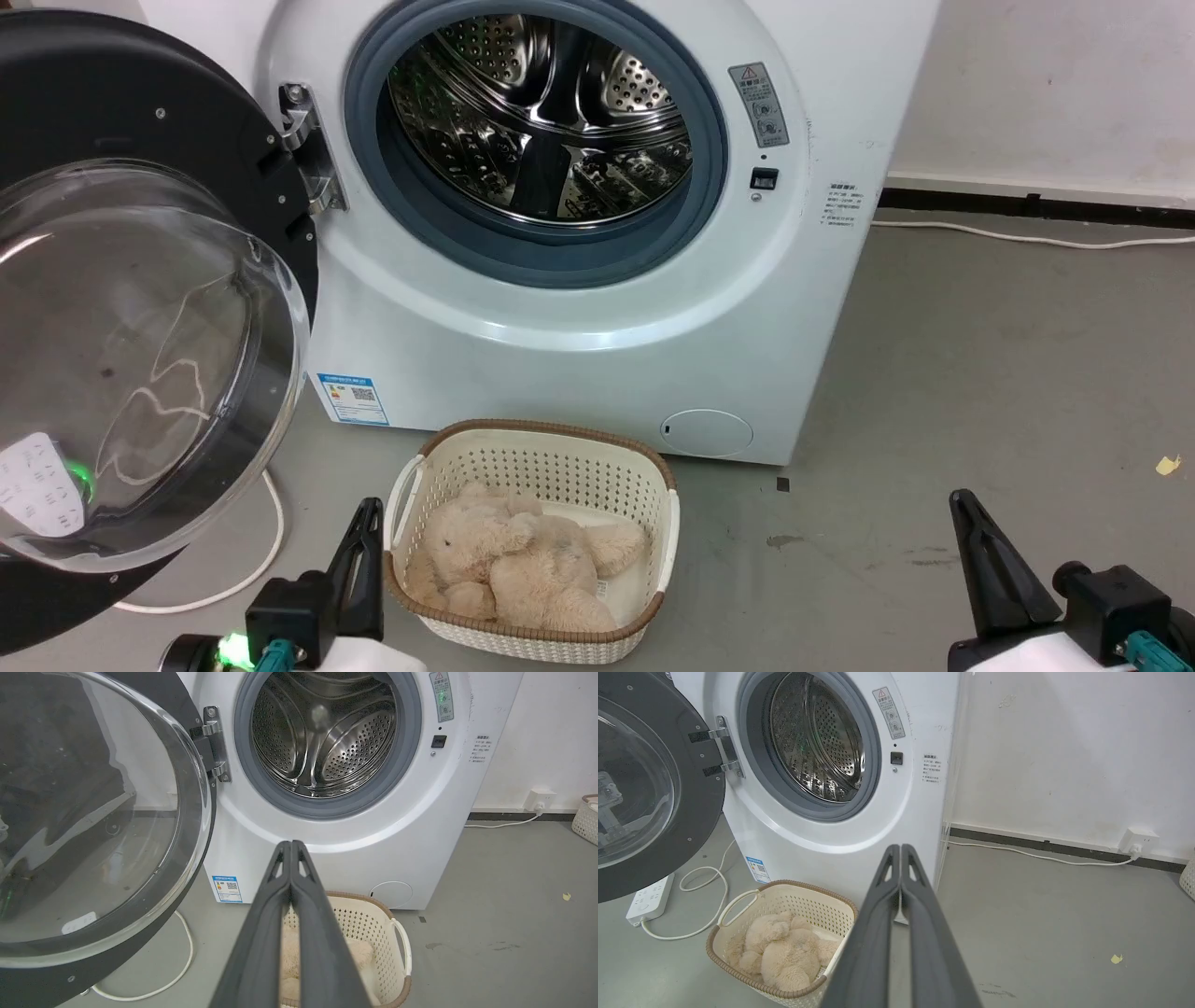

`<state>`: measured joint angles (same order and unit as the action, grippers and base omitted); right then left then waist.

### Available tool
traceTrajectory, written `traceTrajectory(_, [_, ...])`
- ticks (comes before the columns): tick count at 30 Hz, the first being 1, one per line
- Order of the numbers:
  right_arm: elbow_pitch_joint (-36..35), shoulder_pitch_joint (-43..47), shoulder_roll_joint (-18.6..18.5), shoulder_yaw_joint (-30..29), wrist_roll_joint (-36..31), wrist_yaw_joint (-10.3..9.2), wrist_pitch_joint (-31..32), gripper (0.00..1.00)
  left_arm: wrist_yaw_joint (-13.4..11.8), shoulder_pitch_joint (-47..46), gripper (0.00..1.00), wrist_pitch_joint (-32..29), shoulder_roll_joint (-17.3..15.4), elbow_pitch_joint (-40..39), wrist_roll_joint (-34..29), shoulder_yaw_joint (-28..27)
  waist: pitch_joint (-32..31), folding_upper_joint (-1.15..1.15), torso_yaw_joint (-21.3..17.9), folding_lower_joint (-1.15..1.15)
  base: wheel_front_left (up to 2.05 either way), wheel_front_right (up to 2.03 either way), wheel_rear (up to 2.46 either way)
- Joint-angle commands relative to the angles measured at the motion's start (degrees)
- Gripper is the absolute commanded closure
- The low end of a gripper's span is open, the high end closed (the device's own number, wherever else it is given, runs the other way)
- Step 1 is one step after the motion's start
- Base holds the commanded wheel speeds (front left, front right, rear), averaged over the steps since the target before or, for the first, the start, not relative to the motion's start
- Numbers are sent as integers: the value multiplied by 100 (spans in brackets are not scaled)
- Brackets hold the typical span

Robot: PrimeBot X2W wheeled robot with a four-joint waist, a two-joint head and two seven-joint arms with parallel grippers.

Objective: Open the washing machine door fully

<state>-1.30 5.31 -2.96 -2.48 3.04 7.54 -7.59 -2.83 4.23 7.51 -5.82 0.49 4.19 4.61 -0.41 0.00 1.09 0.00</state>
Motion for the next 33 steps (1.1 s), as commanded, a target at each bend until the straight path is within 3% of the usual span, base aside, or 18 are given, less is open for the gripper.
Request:
traceTrajectory(1, [18,-93,4,22,-53,-3,32,100,35,-128,100,-32,44,-17,-41,-39,1,0,-2,0,0,0,0])
traceTrajectory(33, [76,-321,6,139,-183,-4,409,100,164,-281,100,-405,174,-33,-237,-258,22,0,-58,0,0,0,0])
